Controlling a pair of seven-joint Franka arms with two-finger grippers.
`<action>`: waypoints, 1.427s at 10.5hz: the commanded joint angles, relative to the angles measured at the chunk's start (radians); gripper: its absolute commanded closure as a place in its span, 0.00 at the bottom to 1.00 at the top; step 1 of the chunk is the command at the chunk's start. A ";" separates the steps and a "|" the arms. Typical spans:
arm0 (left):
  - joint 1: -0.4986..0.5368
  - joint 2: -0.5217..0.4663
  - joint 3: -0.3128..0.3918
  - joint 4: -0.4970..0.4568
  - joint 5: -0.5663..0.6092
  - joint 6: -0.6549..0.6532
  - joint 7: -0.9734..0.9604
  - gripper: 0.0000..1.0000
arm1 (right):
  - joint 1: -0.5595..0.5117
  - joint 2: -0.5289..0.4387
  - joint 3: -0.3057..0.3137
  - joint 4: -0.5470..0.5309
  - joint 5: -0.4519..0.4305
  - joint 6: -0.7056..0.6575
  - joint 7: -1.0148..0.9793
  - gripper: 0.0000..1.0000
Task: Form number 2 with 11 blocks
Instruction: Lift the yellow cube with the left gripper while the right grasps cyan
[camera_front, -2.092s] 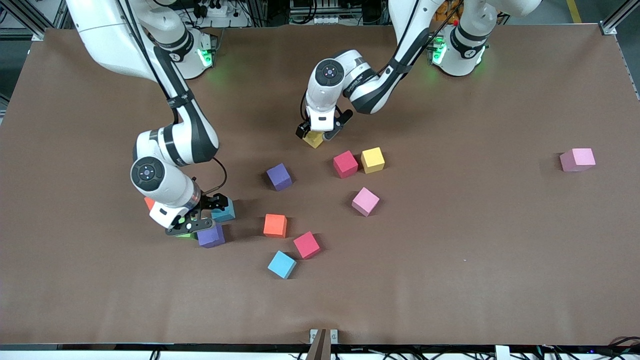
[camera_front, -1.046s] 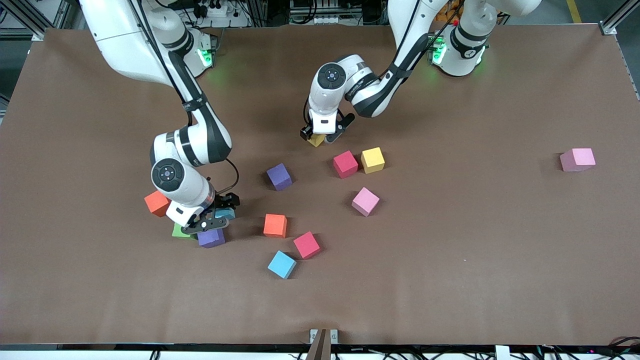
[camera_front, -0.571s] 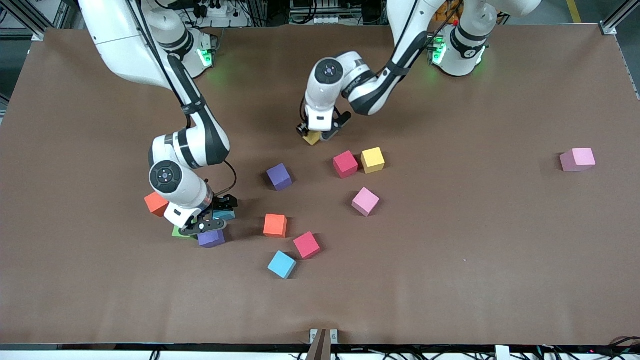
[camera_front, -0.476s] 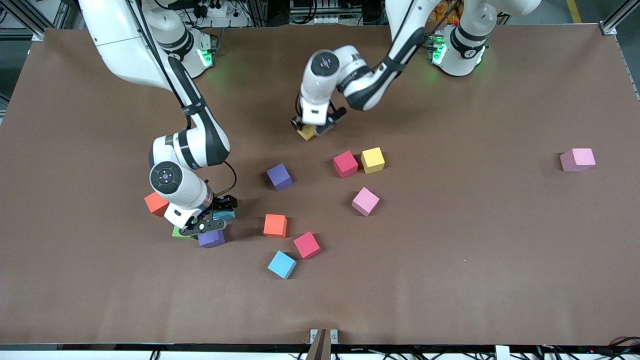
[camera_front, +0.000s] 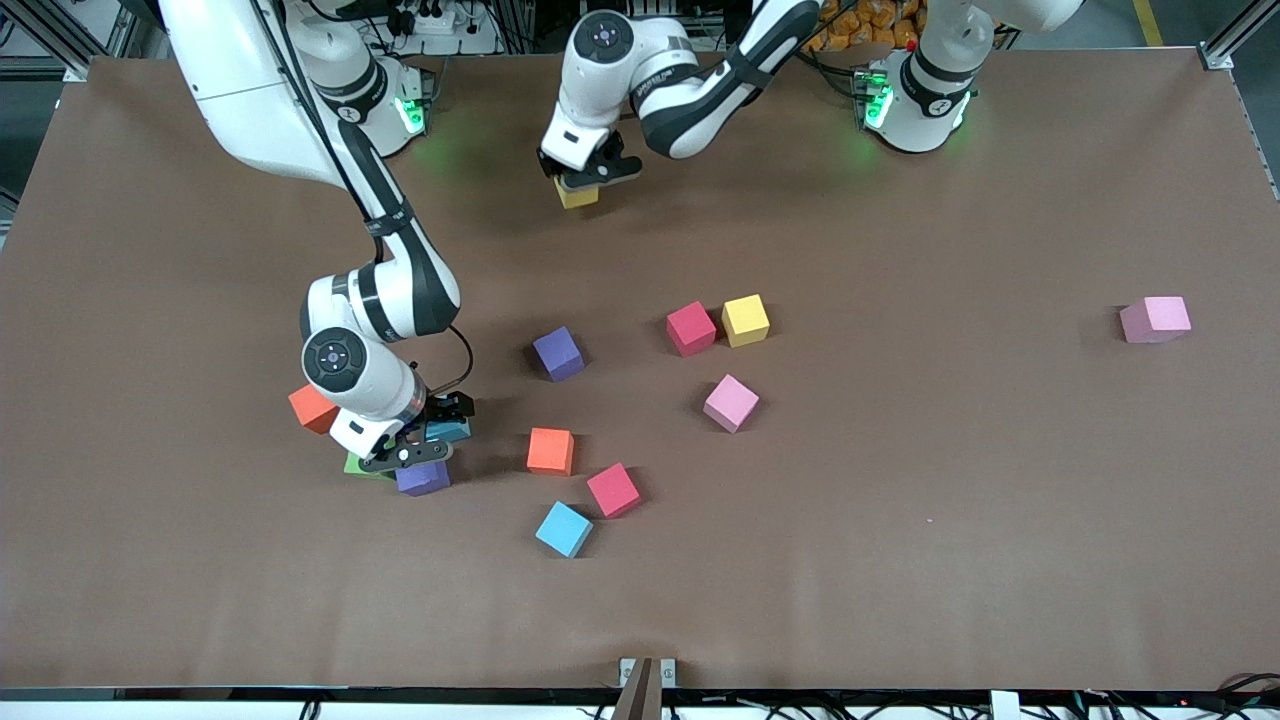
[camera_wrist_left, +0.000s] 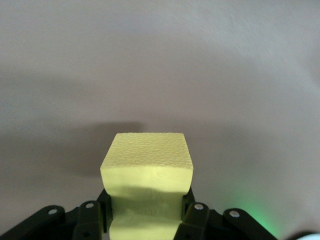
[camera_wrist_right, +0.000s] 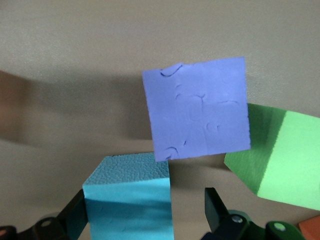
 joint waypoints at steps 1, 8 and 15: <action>0.009 0.039 -0.014 0.060 0.016 -0.071 0.186 1.00 | -0.013 0.005 0.008 -0.006 0.023 0.006 -0.004 0.00; -0.083 0.248 0.038 0.333 0.013 -0.239 0.412 1.00 | -0.013 -0.012 0.008 -0.008 0.025 -0.007 0.035 0.00; -0.143 0.372 0.064 0.485 0.013 -0.320 0.268 1.00 | -0.036 -0.112 0.002 0.033 0.112 -0.161 0.389 0.00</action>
